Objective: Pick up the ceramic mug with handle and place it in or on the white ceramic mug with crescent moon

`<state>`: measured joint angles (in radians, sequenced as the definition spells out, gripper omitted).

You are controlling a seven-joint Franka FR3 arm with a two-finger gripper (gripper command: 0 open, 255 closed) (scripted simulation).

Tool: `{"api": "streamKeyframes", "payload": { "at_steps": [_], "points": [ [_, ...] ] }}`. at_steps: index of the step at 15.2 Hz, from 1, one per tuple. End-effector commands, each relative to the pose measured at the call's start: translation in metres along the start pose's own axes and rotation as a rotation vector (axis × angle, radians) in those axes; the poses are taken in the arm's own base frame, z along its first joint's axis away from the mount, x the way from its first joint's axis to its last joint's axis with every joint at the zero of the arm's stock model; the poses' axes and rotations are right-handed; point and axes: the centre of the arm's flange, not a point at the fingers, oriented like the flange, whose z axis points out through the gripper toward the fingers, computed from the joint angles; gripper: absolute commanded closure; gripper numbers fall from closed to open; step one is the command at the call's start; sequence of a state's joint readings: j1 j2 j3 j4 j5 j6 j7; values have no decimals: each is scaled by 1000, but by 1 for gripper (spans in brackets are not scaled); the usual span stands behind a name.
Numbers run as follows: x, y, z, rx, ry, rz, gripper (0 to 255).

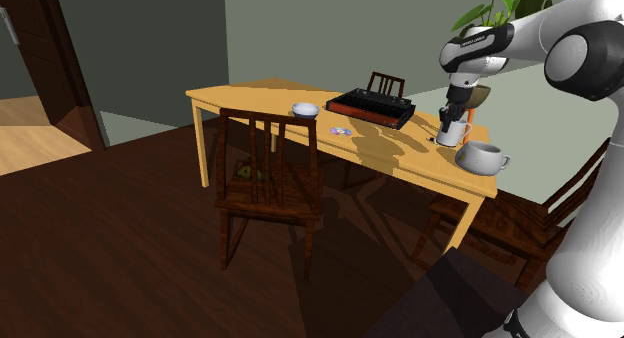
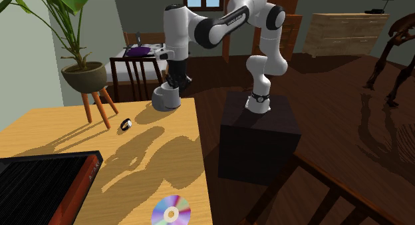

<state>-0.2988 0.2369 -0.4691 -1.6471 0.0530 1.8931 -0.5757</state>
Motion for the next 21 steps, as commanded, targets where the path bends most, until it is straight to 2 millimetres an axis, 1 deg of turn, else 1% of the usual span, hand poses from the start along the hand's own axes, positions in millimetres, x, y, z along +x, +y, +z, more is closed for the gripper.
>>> {"api": "streamKeyframes", "payload": {
  "at_steps": [1, 15, 16, 21],
  "points": [
    [1, 1, -11, 0, 0, 0, 255],
    [1, 6, -85, 0, 0, 0, 255],
    [1, 6, -87, 0, 0, 0, 255],
    [-43, 55, -93, 0, 0, 0, 255]
  ]
}}
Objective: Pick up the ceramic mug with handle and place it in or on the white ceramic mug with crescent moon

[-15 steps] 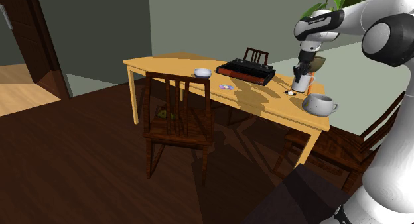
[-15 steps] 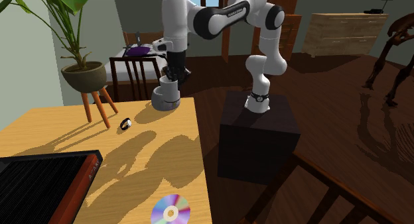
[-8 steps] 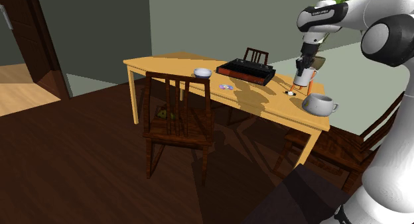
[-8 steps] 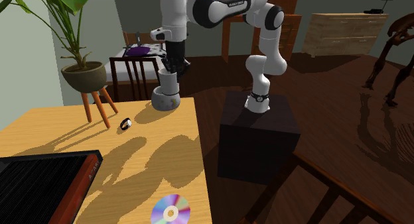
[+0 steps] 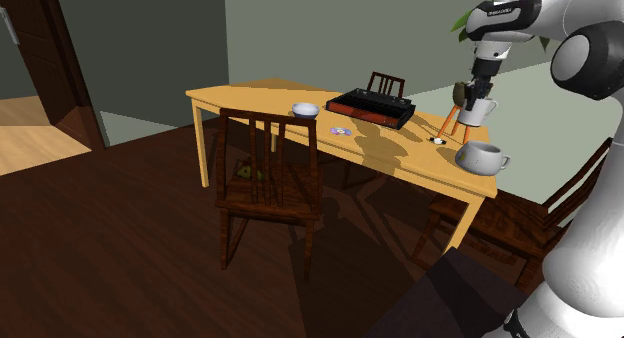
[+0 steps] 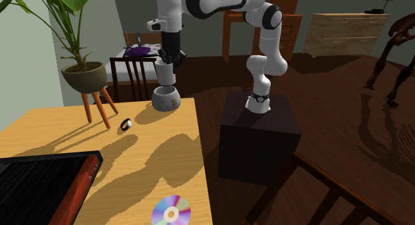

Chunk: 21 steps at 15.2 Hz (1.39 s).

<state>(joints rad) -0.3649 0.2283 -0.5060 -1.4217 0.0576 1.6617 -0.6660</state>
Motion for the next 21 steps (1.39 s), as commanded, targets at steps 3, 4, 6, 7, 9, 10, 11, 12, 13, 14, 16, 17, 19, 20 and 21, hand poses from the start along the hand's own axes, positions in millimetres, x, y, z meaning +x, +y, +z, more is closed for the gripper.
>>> {"api": "streamKeyframes", "payload": {
  "at_steps": [3, 4, 6, 7, 9, 10, 11, 12, 13, 14, 16, 17, 19, 20, 21],
  "points": [
    [-35, 39, -5, 0, 0, -1, 255],
    [-44, 49, -6, 0, 0, -1, 255],
    [-61, 69, -8, 0, 0, -1, 255],
    [-70, 79, -9, 0, 0, -1, 255],
    [-84, 94, -11, 0, 0, -1, 255],
    [-84, 94, -5, 0, 0, -1, 255],
    [-84, 94, 0, 0, 0, -1, 255],
    [-84, 93, 5, 0, 0, -1, 255],
    [-84, 93, 10, 0, 0, -1, 255],
    [-84, 92, 16, 0, 0, -1, 255],
    [-84, 92, 26, 0, 0, -1, 255],
    [-84, 91, 31, 0, 0, -1, 255],
    [-84, 91, 42, 0, 0, -1, 255],
    [-84, 90, 47, 0, 0, -1, 255],
    [-84, 90, 52, 0, 0, -1, 255]
  ]
}}
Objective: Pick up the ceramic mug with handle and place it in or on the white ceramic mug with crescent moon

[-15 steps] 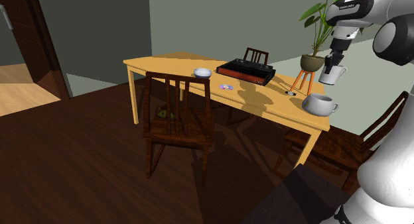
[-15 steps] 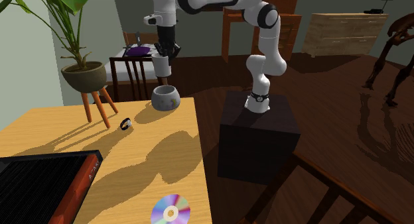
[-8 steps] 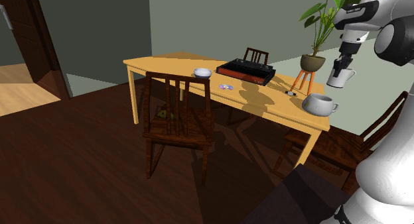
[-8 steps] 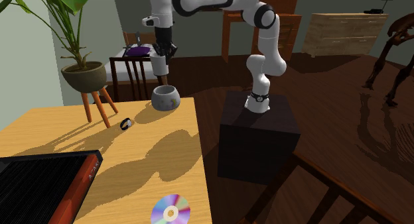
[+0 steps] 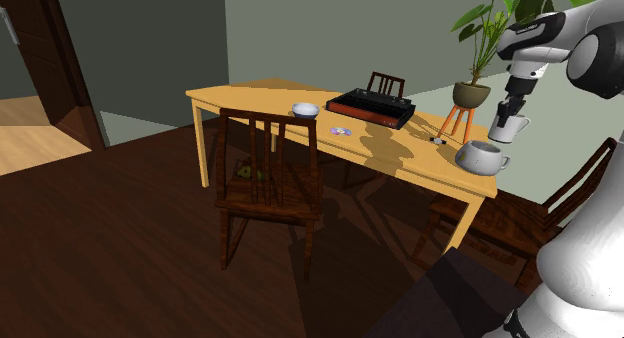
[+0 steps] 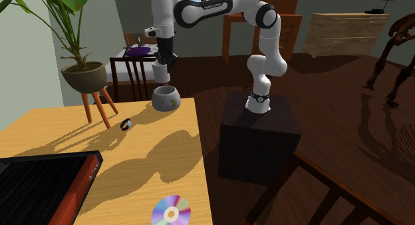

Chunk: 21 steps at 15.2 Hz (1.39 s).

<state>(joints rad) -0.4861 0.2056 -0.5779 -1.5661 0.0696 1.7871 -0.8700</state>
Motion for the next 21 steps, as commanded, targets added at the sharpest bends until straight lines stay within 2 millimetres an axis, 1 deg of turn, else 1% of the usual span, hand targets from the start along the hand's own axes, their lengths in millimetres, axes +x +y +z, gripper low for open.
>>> {"api": "streamKeyframes", "payload": {
  "at_steps": [1, 4, 5, 13, 14, 19, 21],
  "points": [
    [0, 0, 11, 0, 1, 0, 255],
    [0, -1, 27, 0, 1, 0, 255],
    [0, -2, 36, 0, 1, 0, 255],
    [0, -2, 36, 0, 1, 0, 255],
    [0, -2, 36, 0, 1, 0, 0],
    [0, -2, 36, 0, 1, 0, 0],
    [0, -2, 9, 0, 1, 0, 0]
  ]
}}
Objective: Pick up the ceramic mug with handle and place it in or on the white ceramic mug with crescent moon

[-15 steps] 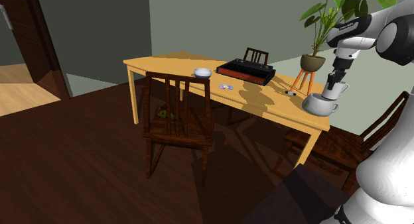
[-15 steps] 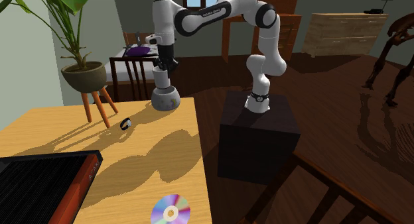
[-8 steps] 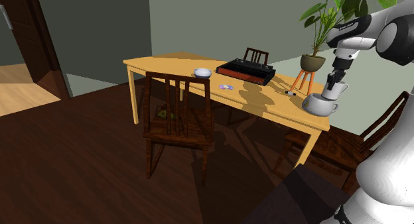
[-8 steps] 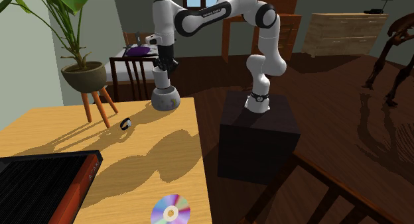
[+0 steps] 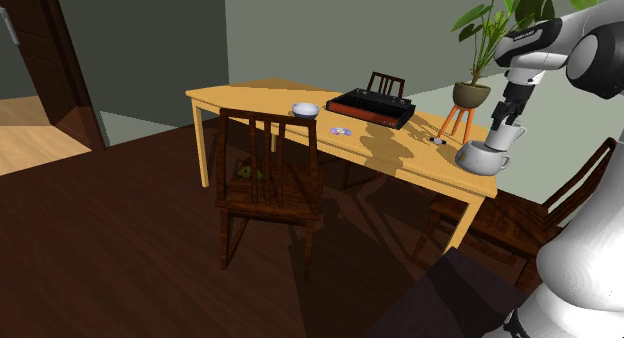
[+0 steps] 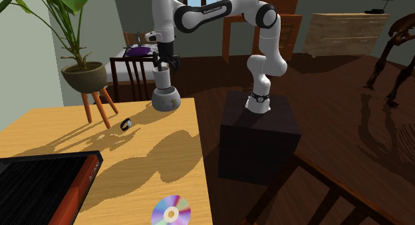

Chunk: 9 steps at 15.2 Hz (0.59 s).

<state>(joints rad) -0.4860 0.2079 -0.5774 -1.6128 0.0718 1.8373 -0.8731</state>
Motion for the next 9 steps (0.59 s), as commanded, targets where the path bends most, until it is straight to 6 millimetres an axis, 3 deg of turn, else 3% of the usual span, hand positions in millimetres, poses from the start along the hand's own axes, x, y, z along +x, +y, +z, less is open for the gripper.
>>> {"api": "streamKeyframes", "payload": {
  "at_steps": [1, 2, 9],
  "points": [
    [0, -2, -23, 1, -1, 0, 0],
    [0, -2, -33, 1, -1, 0, 0],
    [0, -2, -33, 1, -1, 0, 0]
  ]
}}
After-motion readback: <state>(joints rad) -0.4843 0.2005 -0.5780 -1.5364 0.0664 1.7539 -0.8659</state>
